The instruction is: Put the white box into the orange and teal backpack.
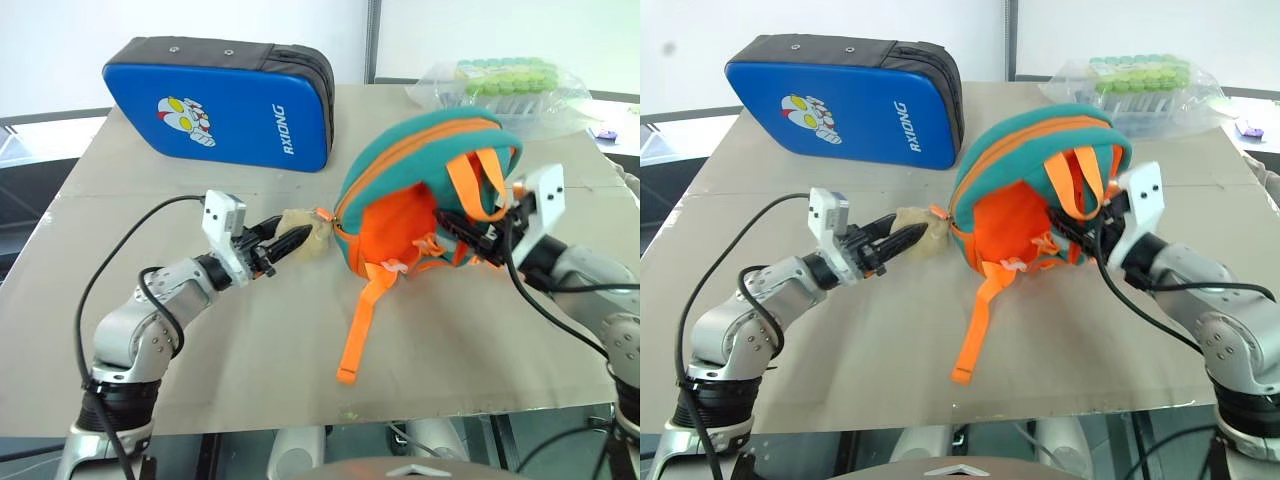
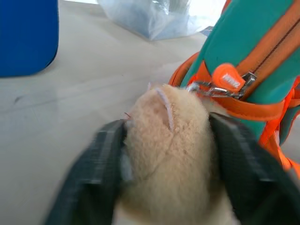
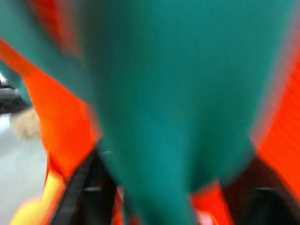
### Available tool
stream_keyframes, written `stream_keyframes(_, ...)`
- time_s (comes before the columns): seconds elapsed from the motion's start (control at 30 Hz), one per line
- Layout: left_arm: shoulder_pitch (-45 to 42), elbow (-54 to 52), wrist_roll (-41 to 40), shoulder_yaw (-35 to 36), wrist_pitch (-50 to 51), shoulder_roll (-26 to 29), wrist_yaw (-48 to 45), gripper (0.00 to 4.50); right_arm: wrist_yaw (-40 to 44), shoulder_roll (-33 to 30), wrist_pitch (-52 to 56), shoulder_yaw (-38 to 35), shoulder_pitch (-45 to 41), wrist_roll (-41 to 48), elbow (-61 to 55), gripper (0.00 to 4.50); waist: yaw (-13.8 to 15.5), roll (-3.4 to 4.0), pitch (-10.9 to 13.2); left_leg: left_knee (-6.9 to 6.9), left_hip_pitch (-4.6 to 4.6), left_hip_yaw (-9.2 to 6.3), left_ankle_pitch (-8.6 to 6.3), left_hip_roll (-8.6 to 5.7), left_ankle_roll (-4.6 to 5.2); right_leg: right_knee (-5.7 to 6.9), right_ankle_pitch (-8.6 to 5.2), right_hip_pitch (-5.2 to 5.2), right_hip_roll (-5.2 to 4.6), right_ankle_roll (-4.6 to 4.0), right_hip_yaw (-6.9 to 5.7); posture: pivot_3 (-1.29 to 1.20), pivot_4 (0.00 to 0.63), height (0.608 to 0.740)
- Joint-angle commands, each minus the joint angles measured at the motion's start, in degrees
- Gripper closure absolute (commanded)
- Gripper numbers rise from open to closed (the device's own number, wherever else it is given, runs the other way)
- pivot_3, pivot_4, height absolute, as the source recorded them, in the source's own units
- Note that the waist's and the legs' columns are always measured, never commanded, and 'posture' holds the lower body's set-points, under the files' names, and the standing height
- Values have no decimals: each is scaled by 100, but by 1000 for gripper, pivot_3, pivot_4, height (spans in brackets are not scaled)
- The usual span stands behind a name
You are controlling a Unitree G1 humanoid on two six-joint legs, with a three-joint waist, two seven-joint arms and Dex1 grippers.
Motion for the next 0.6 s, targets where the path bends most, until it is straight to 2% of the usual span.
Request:
stream_keyframes(0.03, 796, -764, -103, 454, -94, 356, -648, 65, 1292, -625, 18, -1183, 824, 752, -421, 160, -1, -1, -1, -2, -2, -1, -1, 1, 0, -3, -1, -1, 0, 0, -3, 0, 150, 740)
stream_keyframes(0.17, 1617, -926, 243, 776, -385, 502, -965, 65, 2156, -779, -459, -1954, 1917, 438, -317, 160, 15, 1, -1, -11, 11, -5, -6, 5, 6, -5, -5, 8, 2, 3, -10, 0, 150, 740)
stream_keyframes(0.23, 2003, -969, 360, 983, -483, 532, -1078, 65, 2736, -781, -1069, -2207, 2709, -386, -99, 160, 26, 0, -2, -7, 12, -7, -6, 4, 6, -6, -20, 11, 4, -19, -12, 0, 150, 740)
stream_keyframes(0.37, 2495, -1052, 356, 1395, -512, 512, -1216, 65, 3251, -585, -1800, -2531, 3759, -1194, 132, 160, 74, -3, -5, 6, 38, -1, -6, 6, 6, -7, -34, 39, 0, 4, -8, 0, 150, 740)
stream_keyframes(0.47, 2711, -950, 433, 1580, -551, 479, -1289, 65, 3391, -420, -2255, -2467, 4053, -1628, 376, 160, 86, -1, -9, 2, 88, -3, -7, 14, 5, -6, -36, 68, -12, 6, 8, 0, 150, 740)
stream_keyframes(0.6, 2979, -694, 520, 1698, -554, 487, -1471, 65, 3373, -310, -2522, -2298, 4026, -1891, 649, 160, 55, 2, -10, 2, 98, 5, -8, 24, 3, -6, -36, 65, -19, 6, 13, 0, 150, 740)
